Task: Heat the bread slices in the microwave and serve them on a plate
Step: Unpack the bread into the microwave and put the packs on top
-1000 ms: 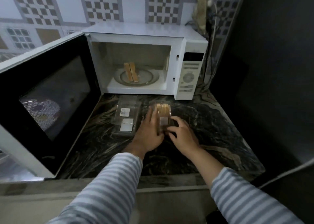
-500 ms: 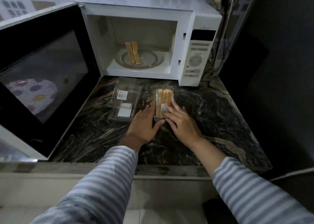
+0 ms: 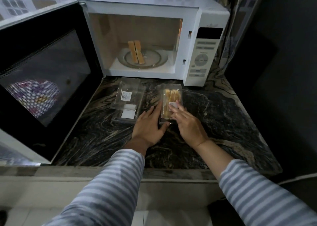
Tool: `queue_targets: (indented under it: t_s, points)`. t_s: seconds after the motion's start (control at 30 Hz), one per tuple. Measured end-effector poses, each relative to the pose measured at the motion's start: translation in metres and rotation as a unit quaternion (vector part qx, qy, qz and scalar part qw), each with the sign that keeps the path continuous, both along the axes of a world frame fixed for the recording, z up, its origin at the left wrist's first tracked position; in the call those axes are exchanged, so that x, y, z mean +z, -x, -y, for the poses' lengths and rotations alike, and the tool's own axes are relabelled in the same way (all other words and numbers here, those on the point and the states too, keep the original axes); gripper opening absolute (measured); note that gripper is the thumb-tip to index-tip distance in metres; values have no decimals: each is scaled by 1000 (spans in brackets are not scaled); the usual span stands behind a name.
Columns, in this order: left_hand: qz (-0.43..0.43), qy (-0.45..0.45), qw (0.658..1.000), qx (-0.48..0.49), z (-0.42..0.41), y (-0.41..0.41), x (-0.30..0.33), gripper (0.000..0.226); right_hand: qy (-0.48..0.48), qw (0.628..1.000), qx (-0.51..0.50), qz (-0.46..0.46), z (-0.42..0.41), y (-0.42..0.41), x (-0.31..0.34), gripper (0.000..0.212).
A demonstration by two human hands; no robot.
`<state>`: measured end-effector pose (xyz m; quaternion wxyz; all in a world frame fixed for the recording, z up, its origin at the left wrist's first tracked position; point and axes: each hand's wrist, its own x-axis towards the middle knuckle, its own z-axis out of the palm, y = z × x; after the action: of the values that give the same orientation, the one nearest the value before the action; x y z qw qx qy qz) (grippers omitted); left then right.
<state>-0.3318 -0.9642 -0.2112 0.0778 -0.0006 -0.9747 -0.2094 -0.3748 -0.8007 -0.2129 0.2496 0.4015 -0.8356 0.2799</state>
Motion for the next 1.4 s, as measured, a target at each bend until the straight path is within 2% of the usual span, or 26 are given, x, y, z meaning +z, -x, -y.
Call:
queue_targets:
  t_s: [0.1, 0.2, 0.3, 0.37, 0.47, 0.63, 0.77, 0.9, 1.1, 1.3, 1.4]
  points:
    - [-15, -6, 1000, -14, 2, 1, -1, 79, -4, 1000, 2, -3, 0, 1, 2, 35]
    - [-30, -53, 998, -20, 0, 0, 2, 77, 11, 1000, -16, 6, -4, -1, 5, 30]
    - [-7, -139, 990, -13, -5, 5, 12, 70, 129, 981, -119, 84, -10, -11, 8, 35]
    - [-38, -194, 980, -13, -13, 10, 26, 70, 164, 954, -187, 165, -10, -15, 9, 36]
    - [-83, -252, 964, -5, -22, 23, 57, 65, 92, 949, -210, 216, 0, -12, 18, 41]
    - [-68, -223, 972, 10, -13, 54, 100, 60, -9, 939, -189, 286, 36, 15, 54, 49]
    - [-47, -207, 977, 8, -5, 66, 118, 53, 6, 946, -192, 262, 59, 29, 61, 39]
    - [-52, -193, 980, 7, 2, 70, 123, 46, -14, 932, -270, 242, 70, 24, 56, 30]
    - [-67, -218, 973, -8, 4, 68, 120, 43, -19, 918, -298, 263, 71, 26, 62, 31]
    - [-64, -256, 964, -21, -4, 66, 113, 38, 72, 906, -302, 289, 52, 32, 81, 27]
    - [-65, -269, 961, -25, -12, 61, 103, 37, 65, 912, -307, 264, 33, 12, 82, 40]
